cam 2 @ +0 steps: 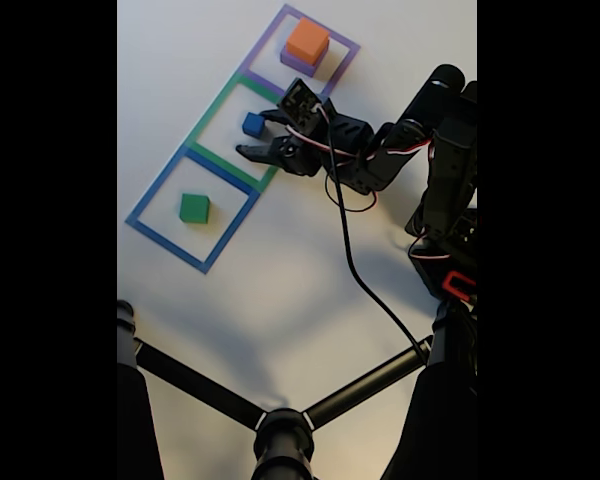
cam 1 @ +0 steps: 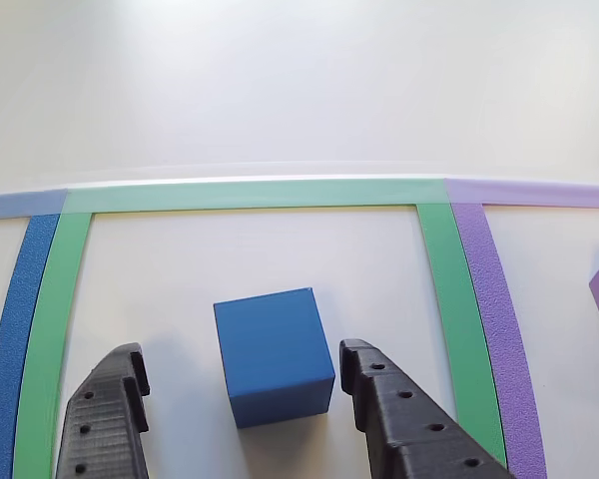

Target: Tower of hanoi

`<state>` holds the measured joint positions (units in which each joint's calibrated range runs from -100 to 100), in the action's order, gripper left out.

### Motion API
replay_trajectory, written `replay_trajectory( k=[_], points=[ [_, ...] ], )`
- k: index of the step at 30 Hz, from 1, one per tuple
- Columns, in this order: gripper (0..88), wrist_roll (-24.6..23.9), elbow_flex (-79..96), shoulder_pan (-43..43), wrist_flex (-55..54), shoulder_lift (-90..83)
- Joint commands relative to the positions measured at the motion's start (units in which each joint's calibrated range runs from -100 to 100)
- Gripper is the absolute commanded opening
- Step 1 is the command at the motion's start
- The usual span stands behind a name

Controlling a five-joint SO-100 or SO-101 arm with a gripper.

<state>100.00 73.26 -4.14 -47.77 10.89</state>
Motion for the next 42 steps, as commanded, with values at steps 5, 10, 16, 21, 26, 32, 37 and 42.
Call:
replay_trajectory(
  k=[5,10,16,21,26,32,37,42],
  points=[
    [14.7,0.0,-1.4,0.9,-1.5,-1.0],
    [11.1,0.0,-1.3,0.9,-1.4,-1.1],
    [7.7,0.0,-1.4,1.1,-1.5,-1.1],
    [5.8,0.0,-1.6,1.1,-1.5,-1.2],
    [3.9,0.0,-1.6,0.7,-1.2,-1.5],
    [2.4,0.0,-2.2,0.4,0.3,-2.8],
    [2.5,0.0,-4.7,0.4,9.3,-7.8],
    [1.1,0.0,-6.4,0.8,17.8,-14.7]
  ],
)
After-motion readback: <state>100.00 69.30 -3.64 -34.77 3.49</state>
